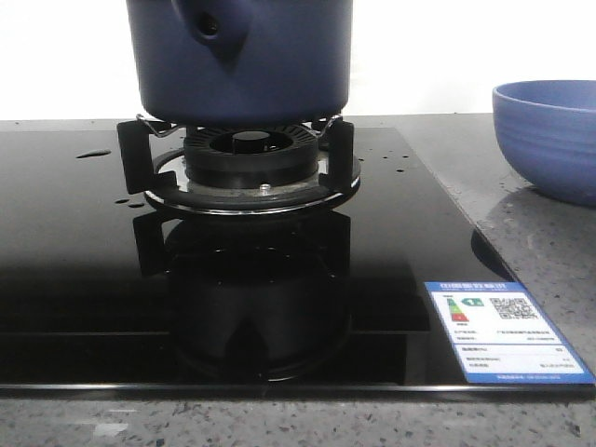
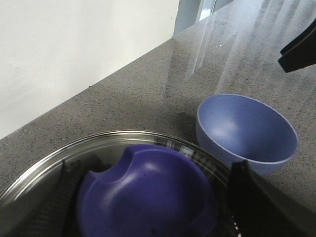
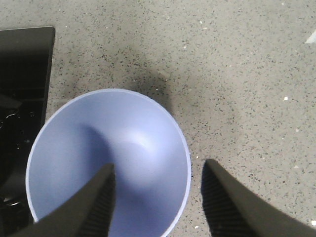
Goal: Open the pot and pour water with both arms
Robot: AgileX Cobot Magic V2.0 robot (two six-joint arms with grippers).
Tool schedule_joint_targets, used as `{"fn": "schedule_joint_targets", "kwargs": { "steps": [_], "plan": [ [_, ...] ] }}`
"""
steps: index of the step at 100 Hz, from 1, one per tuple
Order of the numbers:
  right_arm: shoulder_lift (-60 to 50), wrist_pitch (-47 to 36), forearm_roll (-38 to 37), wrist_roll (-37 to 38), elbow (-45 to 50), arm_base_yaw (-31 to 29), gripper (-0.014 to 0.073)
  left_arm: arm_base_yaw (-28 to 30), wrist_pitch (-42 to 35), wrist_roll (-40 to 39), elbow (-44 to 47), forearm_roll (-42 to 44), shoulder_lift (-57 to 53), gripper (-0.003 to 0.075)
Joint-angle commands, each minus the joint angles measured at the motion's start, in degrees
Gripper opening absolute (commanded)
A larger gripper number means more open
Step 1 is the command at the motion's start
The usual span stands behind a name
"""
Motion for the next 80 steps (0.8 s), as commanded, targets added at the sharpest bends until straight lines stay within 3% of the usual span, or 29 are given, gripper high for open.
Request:
{"fn": "schedule_joint_targets", "kwargs": {
  "steps": [1, 35, 53, 67, 76, 80],
  "plan": [
    [-1.7, -2.4, 0.9, -0.6, -2.0, -0.3, 0.0351, -0.4, 0.4, 0.2, -2.0, -3.7, -2.8, 0.0564],
    [-1.7, -3.4, 1.8, -0.7, -2.0, -0.3, 0.0351, 7.2, 0.7, 0.2, -2.0, -7.6, -11.1, 0.0553],
    [-2.5, -9.4, 12.9, -3.2, -2.0, -0.1, 0.0316, 12.4, 1.1, -0.2, -2.0, -7.6, -15.1, 0.05],
    [-3.3, -14.9, 22.1, -8.6, -1.3, 1.2, 0.0117, 16.1, 1.1, -5.6, -2.0, -7.6, -17.4, 0.0325],
    [-4.4, -19.5, 24.7, -11.7, 0.2, 3.3, -0.0066, 18.2, 1.2, -8.0, -2.0, -7.2, -18.6, 0.0115],
    [-4.6, -22.1, 24.9, -12.1, 1.3, 4.5, -0.0068, 18.9, 1.2, -8.4, -2.0, -7.0, -19.0, -0.0005]
  ]
}}
